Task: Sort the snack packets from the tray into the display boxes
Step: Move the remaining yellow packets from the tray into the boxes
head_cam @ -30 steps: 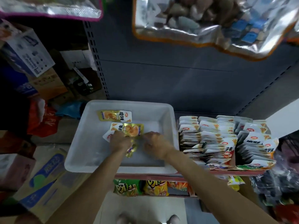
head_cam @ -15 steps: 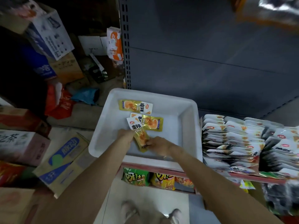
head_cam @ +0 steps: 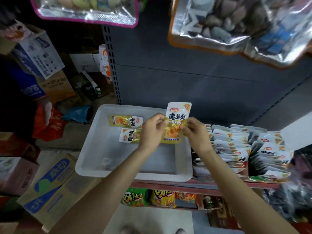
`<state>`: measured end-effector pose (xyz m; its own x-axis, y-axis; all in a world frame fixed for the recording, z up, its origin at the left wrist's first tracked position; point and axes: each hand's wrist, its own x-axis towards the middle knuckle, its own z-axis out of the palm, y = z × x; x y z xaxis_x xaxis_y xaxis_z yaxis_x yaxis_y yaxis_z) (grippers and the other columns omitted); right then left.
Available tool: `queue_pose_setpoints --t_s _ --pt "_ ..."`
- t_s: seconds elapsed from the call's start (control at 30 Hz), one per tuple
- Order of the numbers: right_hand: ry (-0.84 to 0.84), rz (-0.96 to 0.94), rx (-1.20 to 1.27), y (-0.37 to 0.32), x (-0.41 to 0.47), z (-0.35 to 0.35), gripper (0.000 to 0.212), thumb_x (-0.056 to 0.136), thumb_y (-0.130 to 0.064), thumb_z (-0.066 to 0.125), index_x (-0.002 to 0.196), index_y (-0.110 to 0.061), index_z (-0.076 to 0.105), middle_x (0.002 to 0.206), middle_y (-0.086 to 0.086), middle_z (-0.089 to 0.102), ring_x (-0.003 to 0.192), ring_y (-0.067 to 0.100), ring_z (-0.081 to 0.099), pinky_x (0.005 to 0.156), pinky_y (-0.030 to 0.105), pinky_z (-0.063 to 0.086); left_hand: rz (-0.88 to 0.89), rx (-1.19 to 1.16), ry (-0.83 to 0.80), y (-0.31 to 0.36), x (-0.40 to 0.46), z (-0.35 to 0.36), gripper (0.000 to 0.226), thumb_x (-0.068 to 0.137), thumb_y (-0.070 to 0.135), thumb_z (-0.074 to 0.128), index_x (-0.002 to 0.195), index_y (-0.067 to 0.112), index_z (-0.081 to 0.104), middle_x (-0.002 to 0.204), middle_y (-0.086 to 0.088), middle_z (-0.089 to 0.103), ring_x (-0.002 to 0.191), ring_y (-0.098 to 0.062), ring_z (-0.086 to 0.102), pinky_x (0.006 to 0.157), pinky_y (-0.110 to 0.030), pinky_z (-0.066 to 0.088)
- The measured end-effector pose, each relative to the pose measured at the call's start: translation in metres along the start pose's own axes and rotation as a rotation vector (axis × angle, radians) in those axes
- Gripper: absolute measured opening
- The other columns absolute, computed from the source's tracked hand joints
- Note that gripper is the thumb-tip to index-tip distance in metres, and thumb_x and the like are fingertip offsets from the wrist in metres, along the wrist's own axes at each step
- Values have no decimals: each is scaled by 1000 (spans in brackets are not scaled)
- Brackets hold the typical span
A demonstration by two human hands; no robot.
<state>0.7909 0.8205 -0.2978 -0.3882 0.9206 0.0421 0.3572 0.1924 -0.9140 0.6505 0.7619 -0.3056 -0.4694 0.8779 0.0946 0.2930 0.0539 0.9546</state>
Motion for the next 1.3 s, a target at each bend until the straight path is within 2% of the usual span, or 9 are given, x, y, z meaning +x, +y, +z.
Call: queue_pose_setpoints --t_s 0.23,0.4,0.57,0.7,0.8,0.97,1.03,1.2,1.3 --pt "128 -71 14 3 -6 -66 30 88 5 56 77 -23 56 75 -5 65 65 3 61 66 24 50 106 7 -109 37 6 53 11 89 14 61 79 9 57 82 -9 70 78 -20 66 76 -40 52" --pt "155 -15 -76 21 -7 -83 13 88 -1 59 80 -11 58 72 -4 64 64 12 59 62 24 46 86 123 -144 40 5 74 9 88 15 62 83 7 60 88 -9 71 84 -22 66 75 -34 48" --pt "119 70 -180 39 -9 -88 10 86 -6 65 93 -12 66 83 2 68 77 12 63 74 25 50 185 258 -102 42 3 78 9 89 15 60 96 10 63 93 -6 68 76 -17 58 68 -31 44" --pt "173 -66 -135 23 -14 -86 20 89 -9 61 106 -19 61 85 -8 66 79 0 62 68 10 49 293 365 -93 45 3 74 11 90 18 60 98 12 65 95 -5 69 77 -20 59 67 -33 48" --pt "175 -155 -209 13 -15 -86 12 92 -12 57 98 -22 60 84 -12 63 76 -1 60 63 5 44 369 463 -99 50 2 74 14 90 18 59 102 13 66 94 -6 67 82 -24 60 68 -37 49" --pt "122 -50 -511 30 -11 -89 18 89 -14 62 76 -11 49 74 8 62 69 24 57 58 26 37 317 732 -304 52 2 79 17 93 16 53 105 14 64 100 -7 61 91 -29 59 71 -35 45" --pt "133 -59 -515 35 -12 -91 12 88 -13 64 81 -8 55 78 10 64 72 26 59 61 29 42 334 697 -281 48 1 79 19 92 14 54 109 15 62 105 -6 62 93 -27 59 72 -35 46" --pt "180 -274 -565 36 -12 -93 11 88 -8 62 96 -8 69 90 9 66 77 26 63 65 36 53 514 539 -164 35 -3 80 9 85 11 65 92 12 69 86 -5 66 74 -26 63 60 -33 50" --pt "93 -174 -723 43 -7 -93 14 89 -11 60 96 -11 73 97 10 66 87 31 62 69 37 51 483 559 -214 20 -1 88 12 83 10 66 91 14 75 88 -6 68 80 -27 63 67 -37 53"
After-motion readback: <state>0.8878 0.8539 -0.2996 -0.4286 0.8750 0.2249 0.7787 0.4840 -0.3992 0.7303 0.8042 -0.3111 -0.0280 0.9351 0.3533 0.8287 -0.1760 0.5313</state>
